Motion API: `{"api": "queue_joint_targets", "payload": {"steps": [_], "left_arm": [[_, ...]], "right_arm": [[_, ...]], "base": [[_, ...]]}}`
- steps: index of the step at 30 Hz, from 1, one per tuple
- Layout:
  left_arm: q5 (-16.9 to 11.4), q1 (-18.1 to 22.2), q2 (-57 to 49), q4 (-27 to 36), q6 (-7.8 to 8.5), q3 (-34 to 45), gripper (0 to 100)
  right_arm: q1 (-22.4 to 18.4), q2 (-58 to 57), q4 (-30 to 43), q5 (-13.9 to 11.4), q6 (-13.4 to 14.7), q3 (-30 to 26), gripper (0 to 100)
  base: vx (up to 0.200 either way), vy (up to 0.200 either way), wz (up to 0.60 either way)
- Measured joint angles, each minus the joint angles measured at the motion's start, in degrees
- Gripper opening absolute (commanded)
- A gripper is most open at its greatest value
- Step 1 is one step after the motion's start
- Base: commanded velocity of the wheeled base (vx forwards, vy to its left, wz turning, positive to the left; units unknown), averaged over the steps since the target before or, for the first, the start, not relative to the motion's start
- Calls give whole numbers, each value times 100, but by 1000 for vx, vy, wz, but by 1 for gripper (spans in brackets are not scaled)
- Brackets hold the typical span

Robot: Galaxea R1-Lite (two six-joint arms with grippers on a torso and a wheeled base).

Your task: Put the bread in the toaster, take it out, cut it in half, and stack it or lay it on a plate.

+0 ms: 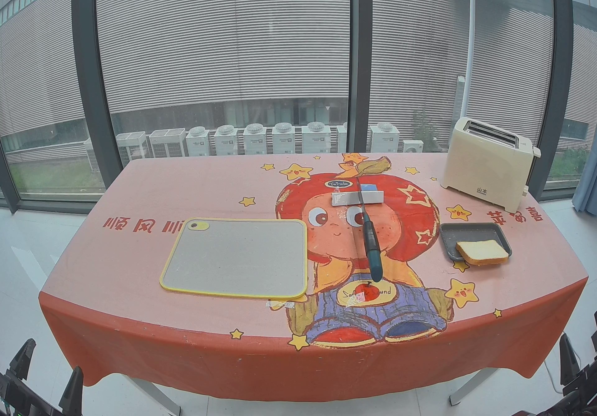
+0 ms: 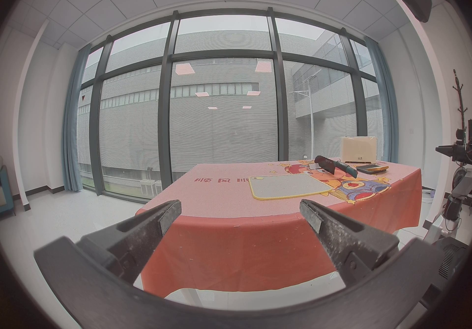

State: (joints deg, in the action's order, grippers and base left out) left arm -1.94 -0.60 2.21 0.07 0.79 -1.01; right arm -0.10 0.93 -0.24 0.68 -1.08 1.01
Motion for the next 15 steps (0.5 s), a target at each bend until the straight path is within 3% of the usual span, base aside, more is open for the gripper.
{"api": "queue_joint_targets", "payload": {"steps": [15], "left_arm": [[-2,-4,0,-2,-1,0,100]], "right_arm": [[2,0,0,2,-2,0,100]], "base": [[0,0,0]]}}
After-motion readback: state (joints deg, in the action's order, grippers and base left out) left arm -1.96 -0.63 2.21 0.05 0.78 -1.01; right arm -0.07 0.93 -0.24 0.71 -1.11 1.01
